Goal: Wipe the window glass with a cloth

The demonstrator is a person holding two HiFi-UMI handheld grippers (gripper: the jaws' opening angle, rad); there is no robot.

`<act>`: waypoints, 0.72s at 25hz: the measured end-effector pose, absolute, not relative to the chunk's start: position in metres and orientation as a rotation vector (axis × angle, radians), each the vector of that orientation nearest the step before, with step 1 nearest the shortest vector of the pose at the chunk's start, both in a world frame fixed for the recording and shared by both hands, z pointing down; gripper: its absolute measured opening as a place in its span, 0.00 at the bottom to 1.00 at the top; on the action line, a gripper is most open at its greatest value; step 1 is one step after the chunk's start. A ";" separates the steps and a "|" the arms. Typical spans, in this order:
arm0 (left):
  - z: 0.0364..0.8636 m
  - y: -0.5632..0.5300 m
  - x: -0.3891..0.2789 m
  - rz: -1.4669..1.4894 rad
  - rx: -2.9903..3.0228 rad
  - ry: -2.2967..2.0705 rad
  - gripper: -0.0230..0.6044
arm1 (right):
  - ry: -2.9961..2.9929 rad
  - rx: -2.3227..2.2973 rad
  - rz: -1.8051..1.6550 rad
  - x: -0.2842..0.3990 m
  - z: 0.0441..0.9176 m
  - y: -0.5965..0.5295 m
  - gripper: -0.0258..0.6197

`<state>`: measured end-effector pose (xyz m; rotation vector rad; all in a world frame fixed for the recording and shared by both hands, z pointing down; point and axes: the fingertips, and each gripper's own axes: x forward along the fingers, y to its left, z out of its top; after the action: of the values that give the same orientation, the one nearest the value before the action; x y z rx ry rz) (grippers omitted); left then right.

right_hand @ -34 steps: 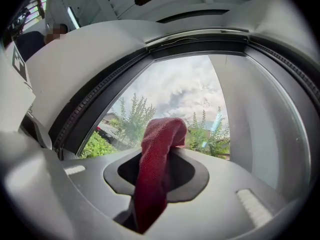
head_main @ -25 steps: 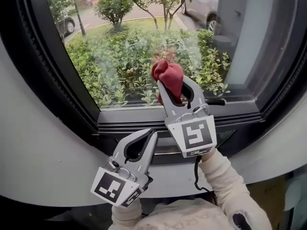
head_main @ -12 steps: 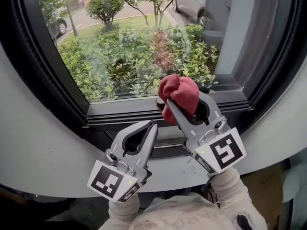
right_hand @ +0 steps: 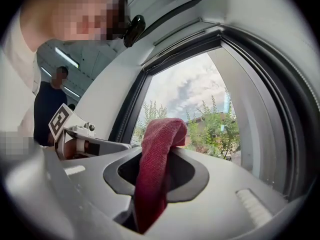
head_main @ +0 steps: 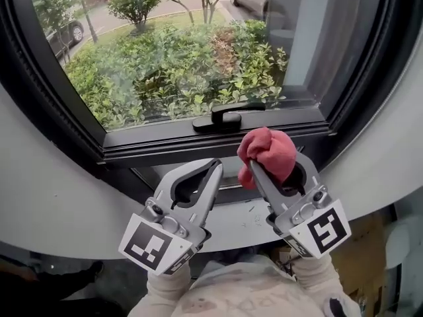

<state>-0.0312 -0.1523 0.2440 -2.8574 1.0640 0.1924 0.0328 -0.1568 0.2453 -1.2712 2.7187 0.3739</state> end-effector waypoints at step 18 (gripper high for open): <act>0.240 -0.132 -0.012 0.202 -2.858 1.028 0.04 | 2.696 -1.212 0.332 0.040 0.237 -0.128 0.23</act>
<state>-0.0123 -0.1315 0.2395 -2.8578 1.0285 0.2020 0.0399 -0.1284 0.2370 -1.2120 2.6962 0.3324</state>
